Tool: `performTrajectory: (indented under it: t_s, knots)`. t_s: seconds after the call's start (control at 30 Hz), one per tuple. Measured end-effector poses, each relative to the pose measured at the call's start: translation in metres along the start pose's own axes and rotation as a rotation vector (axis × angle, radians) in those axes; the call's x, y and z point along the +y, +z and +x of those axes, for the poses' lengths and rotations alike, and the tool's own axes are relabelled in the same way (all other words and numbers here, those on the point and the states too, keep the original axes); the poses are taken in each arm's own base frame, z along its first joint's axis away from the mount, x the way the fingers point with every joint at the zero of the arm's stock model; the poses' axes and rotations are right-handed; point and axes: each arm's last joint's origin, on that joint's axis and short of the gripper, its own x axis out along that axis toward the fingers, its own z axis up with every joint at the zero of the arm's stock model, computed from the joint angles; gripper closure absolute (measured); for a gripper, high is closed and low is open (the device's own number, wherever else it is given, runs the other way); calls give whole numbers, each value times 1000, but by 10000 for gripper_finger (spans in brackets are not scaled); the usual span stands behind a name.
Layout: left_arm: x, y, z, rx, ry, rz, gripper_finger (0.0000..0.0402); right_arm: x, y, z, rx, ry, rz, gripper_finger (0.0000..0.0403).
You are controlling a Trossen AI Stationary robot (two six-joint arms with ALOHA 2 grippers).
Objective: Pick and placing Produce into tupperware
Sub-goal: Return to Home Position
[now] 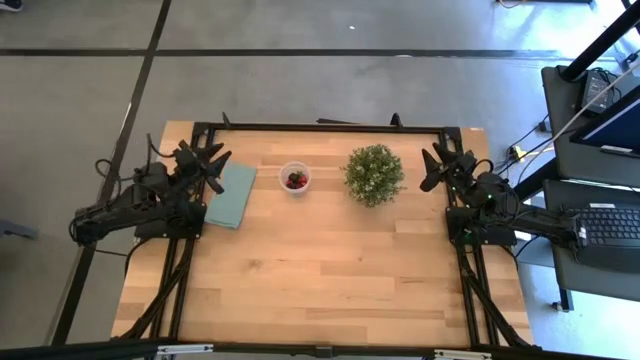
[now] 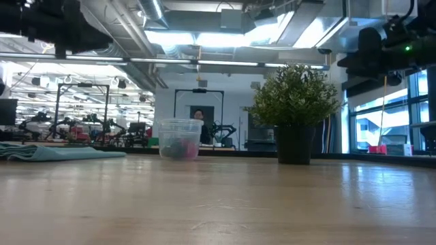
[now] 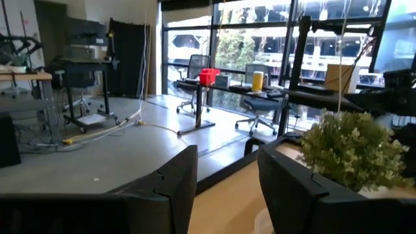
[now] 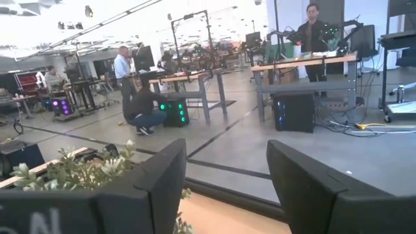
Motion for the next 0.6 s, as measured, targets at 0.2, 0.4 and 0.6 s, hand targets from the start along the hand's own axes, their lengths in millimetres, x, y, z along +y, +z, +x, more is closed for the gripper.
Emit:
performTrajectory:
  t_s: [0.2,0.4,0.6]
  knots:
    - [-3,-26,8,23,16,-61,249,-2,-1,-3,-6,0,4,186]
    - [-5,-49,14,-1,16,-82,242,-3,-1,-3,-3,0,-3,186]
    - [-5,-65,17,5,17,-79,245,-1,-3,-3,16,47,-15,186]
